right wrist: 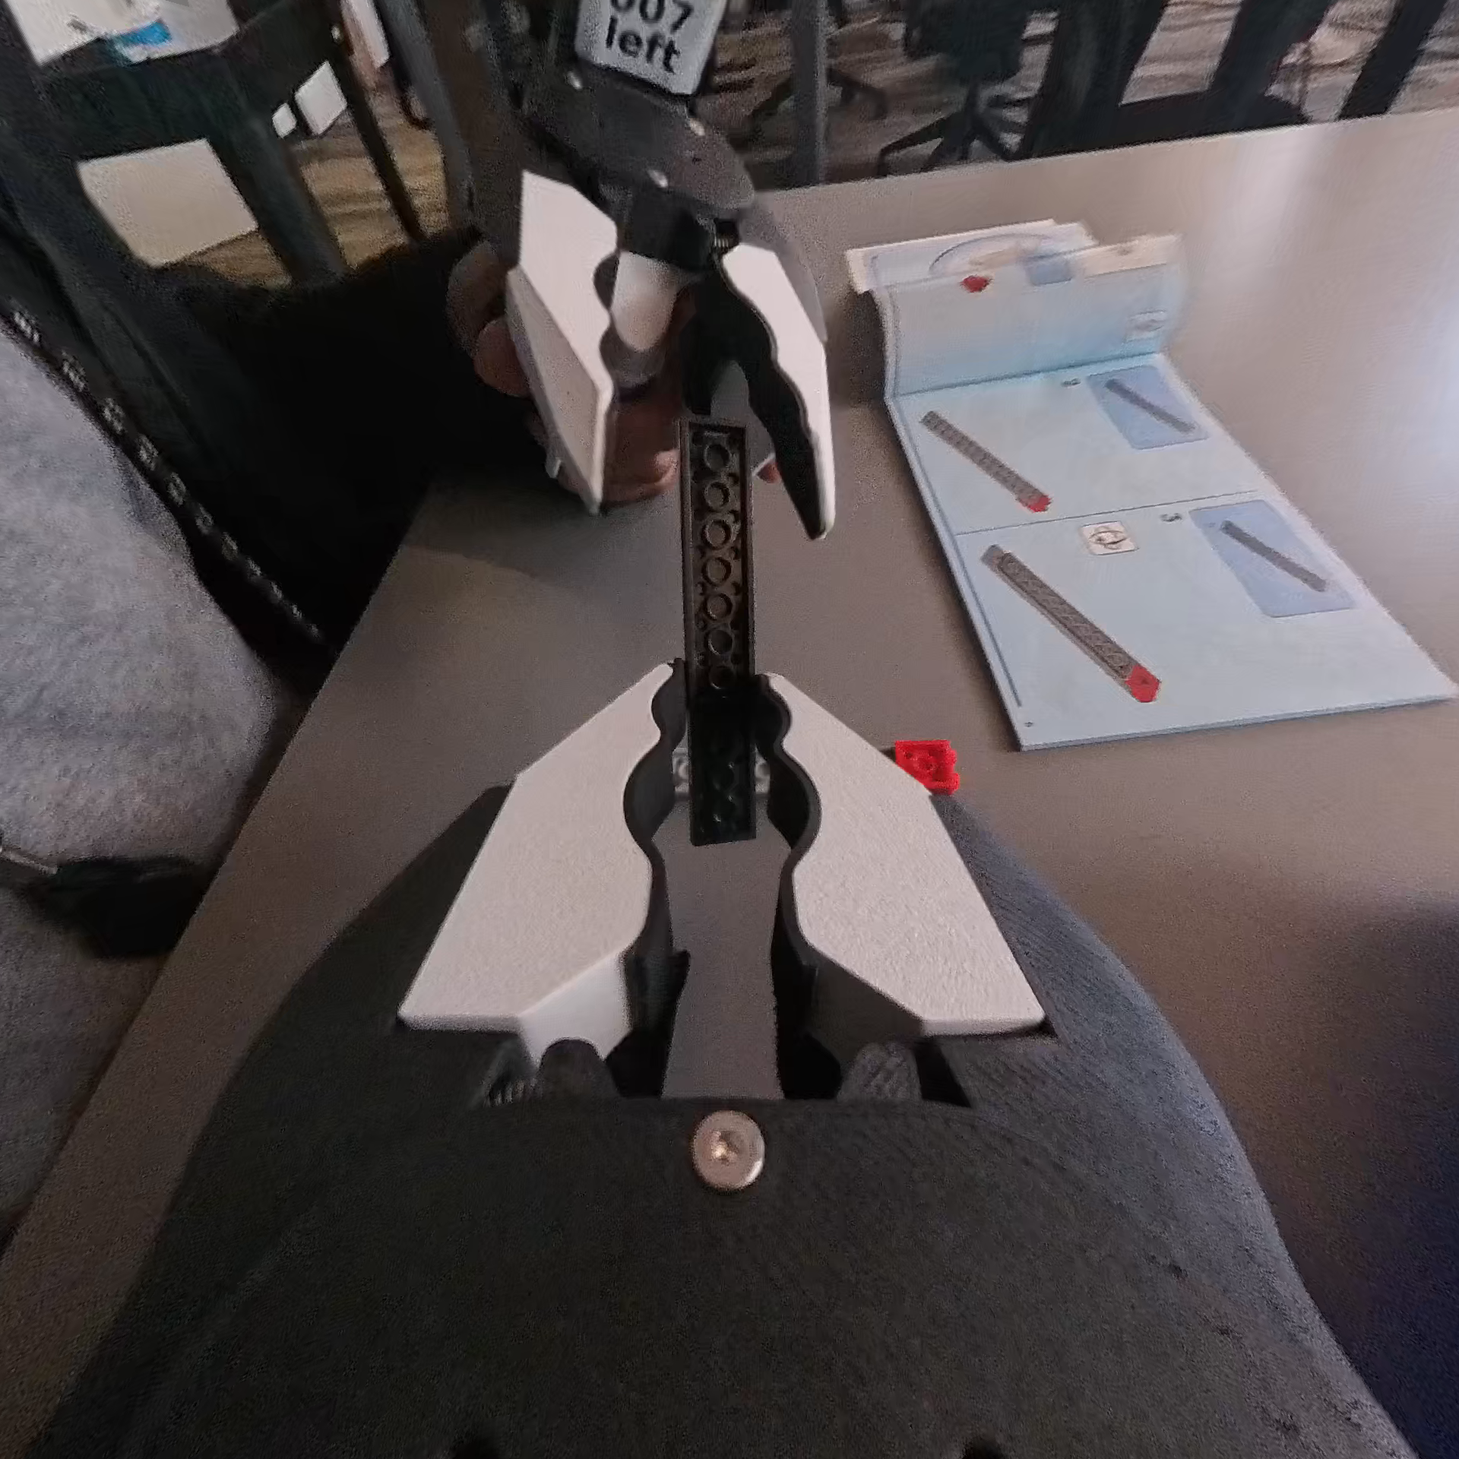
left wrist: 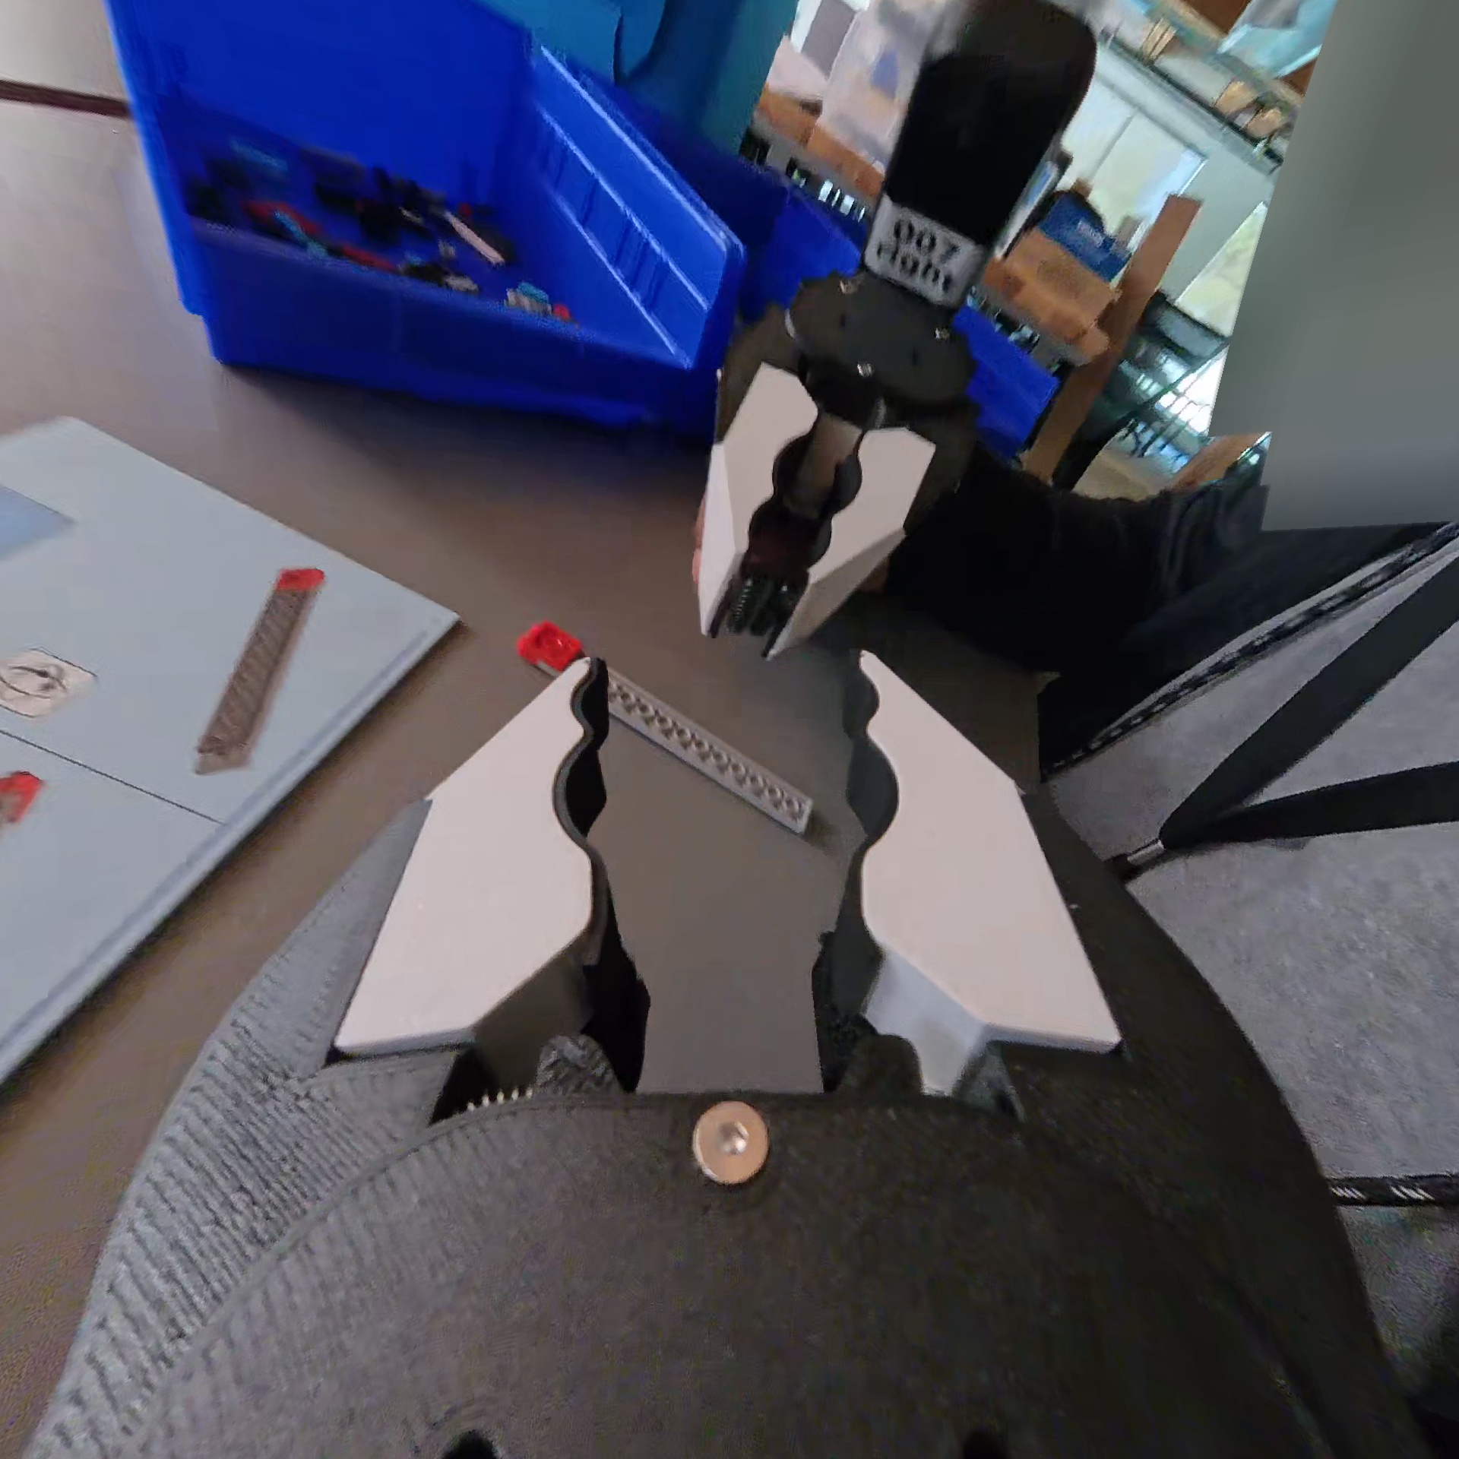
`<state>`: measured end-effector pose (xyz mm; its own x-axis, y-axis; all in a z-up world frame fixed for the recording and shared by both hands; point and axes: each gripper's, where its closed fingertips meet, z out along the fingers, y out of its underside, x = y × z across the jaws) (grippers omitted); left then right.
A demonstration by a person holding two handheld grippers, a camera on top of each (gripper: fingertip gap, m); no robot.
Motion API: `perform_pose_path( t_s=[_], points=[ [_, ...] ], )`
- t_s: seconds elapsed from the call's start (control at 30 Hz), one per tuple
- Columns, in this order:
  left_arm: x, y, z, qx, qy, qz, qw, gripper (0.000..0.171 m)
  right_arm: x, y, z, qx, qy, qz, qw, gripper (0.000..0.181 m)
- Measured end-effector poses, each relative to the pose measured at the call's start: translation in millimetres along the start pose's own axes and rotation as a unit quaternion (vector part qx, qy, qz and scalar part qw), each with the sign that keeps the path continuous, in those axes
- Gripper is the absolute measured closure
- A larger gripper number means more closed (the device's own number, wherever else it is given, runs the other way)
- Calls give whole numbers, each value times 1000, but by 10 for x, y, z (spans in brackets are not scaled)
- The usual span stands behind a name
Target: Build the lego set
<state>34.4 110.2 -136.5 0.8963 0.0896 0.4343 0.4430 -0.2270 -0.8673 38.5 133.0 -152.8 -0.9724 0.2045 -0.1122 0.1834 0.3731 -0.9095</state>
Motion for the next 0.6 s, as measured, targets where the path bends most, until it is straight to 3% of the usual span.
perform_pose_path(
  t_s=[0.23,0.4,0.6],
  points=[
    [173,221,131,-62,3,38,997,128,-171,173,96,-64,-39,-37,996,162],
    [234,330,228,-105,12,48,993,141,-172,196,115,-72,-33,-46,996,162],
    [216,327,256,-101,-6,43,994,153,-176,175,102,-64,-36,-45,996,162]
  ],
)
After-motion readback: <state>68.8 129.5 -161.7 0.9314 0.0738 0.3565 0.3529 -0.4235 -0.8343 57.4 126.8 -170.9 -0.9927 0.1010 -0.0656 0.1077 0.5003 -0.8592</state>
